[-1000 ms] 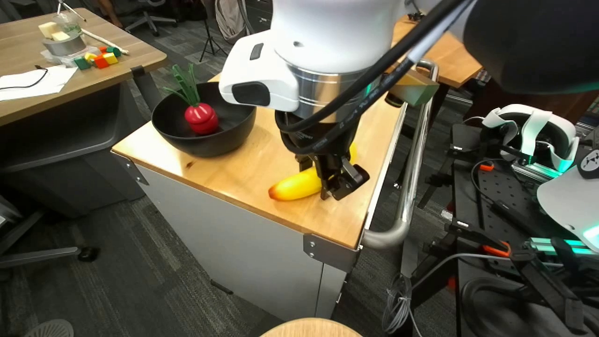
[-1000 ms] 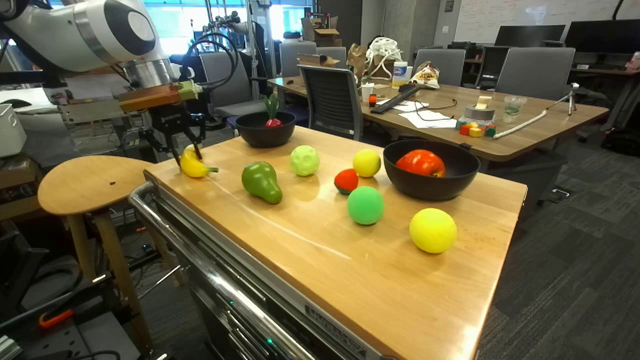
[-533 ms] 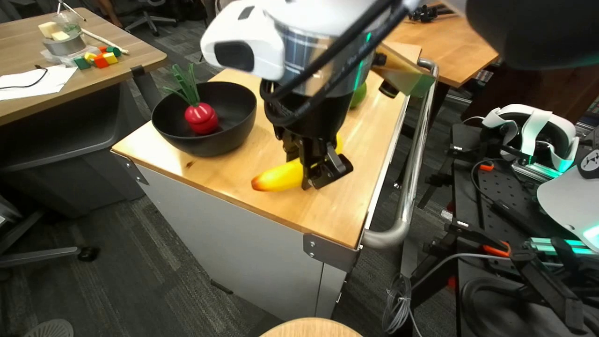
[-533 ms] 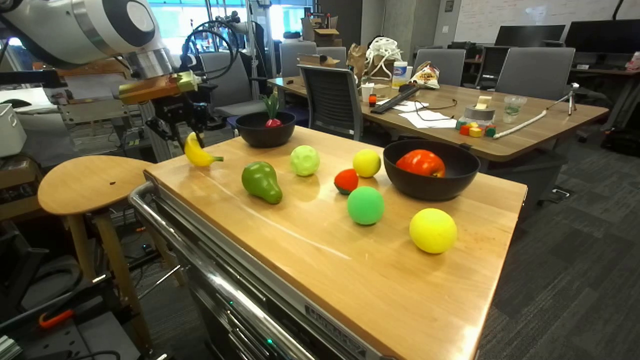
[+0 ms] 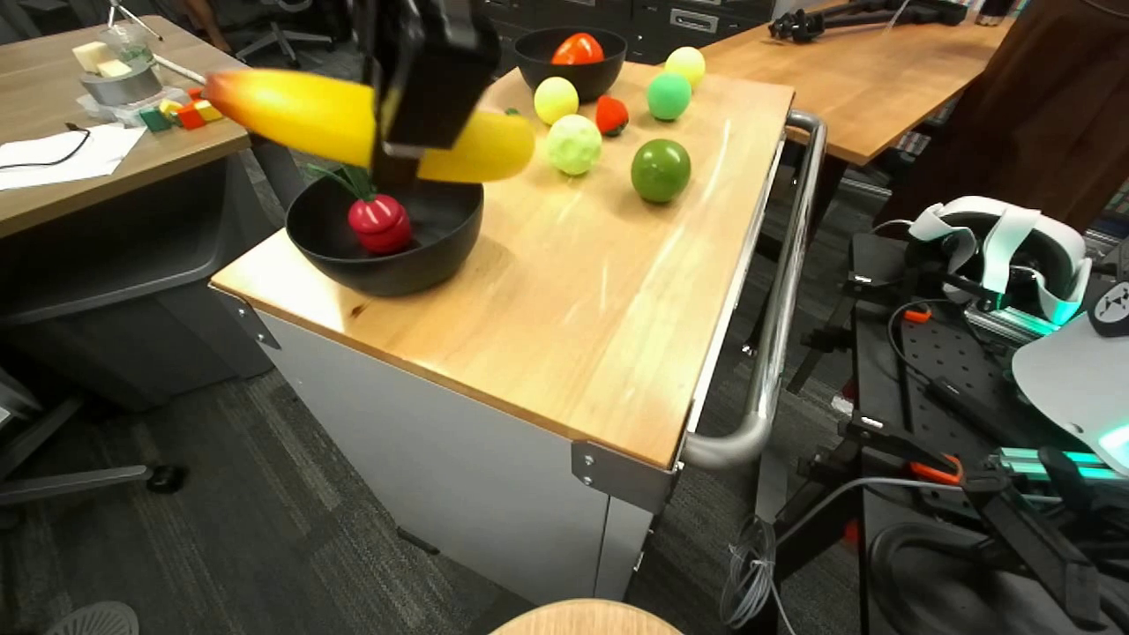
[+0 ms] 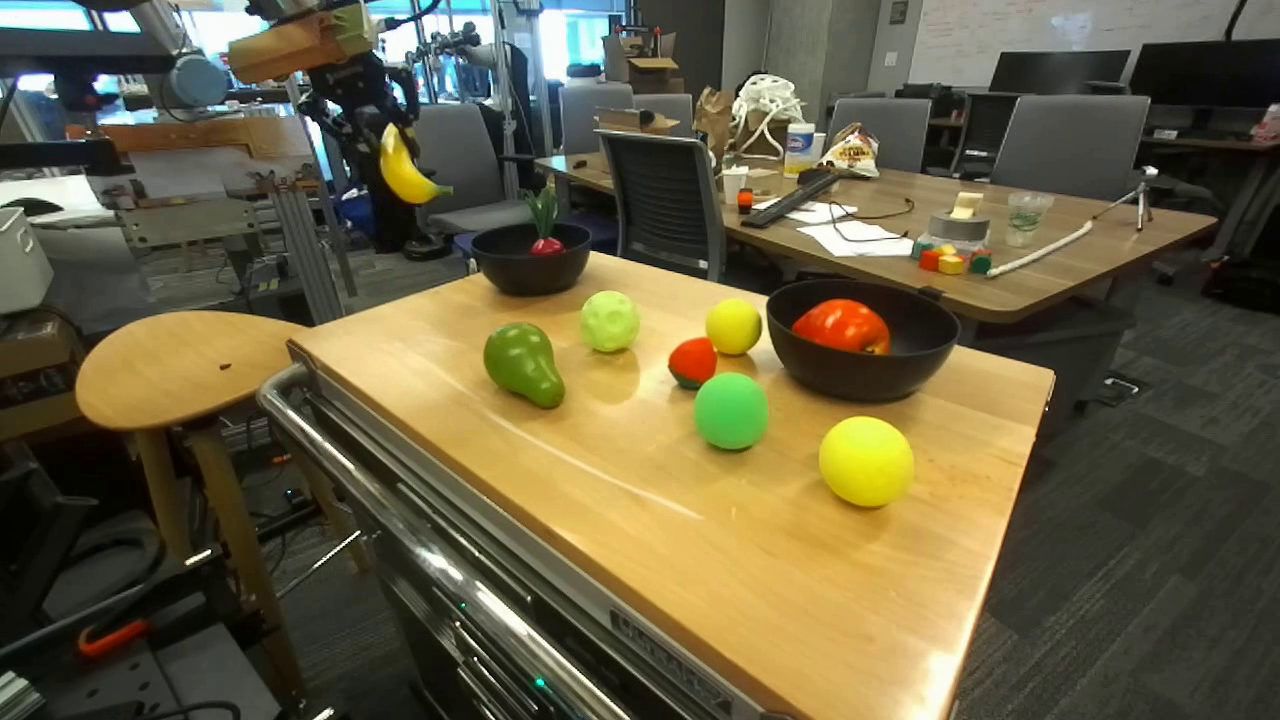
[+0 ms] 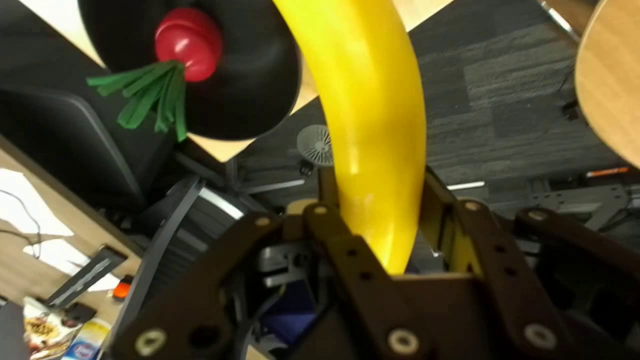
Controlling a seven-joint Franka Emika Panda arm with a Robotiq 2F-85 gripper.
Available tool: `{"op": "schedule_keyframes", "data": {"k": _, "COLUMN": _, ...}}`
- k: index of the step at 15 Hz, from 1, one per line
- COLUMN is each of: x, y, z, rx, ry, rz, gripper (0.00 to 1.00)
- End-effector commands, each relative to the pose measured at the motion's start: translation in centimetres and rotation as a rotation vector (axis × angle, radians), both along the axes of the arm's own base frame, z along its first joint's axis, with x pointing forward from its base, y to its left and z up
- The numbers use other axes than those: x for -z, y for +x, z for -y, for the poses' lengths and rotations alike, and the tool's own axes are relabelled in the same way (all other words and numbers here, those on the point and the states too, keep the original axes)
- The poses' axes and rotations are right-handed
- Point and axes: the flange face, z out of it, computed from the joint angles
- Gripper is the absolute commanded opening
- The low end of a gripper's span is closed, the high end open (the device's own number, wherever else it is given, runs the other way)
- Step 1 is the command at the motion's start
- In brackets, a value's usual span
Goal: Split the fruits between the two bowls
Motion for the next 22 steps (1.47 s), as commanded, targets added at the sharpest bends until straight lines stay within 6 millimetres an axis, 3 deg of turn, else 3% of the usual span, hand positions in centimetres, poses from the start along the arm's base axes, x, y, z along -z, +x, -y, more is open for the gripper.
{"op": "schedule_keyframes", "data": {"k": 1, "x": -0.8, "y": 2.9, "z": 0.5, "rx": 0.065, "ry": 0.071, "rz": 0.159, "gripper": 0.15}}
{"op": "schedule_keyframes", "data": {"k": 6, "x": -0.1, "y": 7.7, "z": 4.5, "rx": 0.173, "ry": 0.050, "rz": 0.353, "gripper": 0.15}}
{"op": "schedule_keyframes", "data": {"k": 9, "x": 2.1, "y": 9.9, "z": 5.7, "rx": 0.261, "ry": 0.032, "rz": 0.410, "gripper": 0.15}}
{"op": "schedule_keyframes", "data": {"k": 15, "x": 8.7, "y": 9.6, "z": 4.6, "rx": 0.414, "ry": 0.144, "rz": 0.398, "gripper": 0.15}}
{"op": "schedule_keyframes", "data": {"k": 19, "x": 10.8, "y": 8.9, "z": 3.7, "rx": 0.470, "ry": 0.208, "rz": 0.399, "gripper": 0.15}}
{"op": "schedule_keyframes", "data": {"k": 21, "x": 11.3, "y": 8.5, "z": 3.4, "rx": 0.478, "ry": 0.217, "rz": 0.393, "gripper": 0.65}}
{"op": "schedule_keyframes", "data": {"k": 22, "x": 11.3, "y": 8.0, "z": 3.3, "rx": 0.471, "ry": 0.215, "rz": 0.387, "gripper": 0.66}}
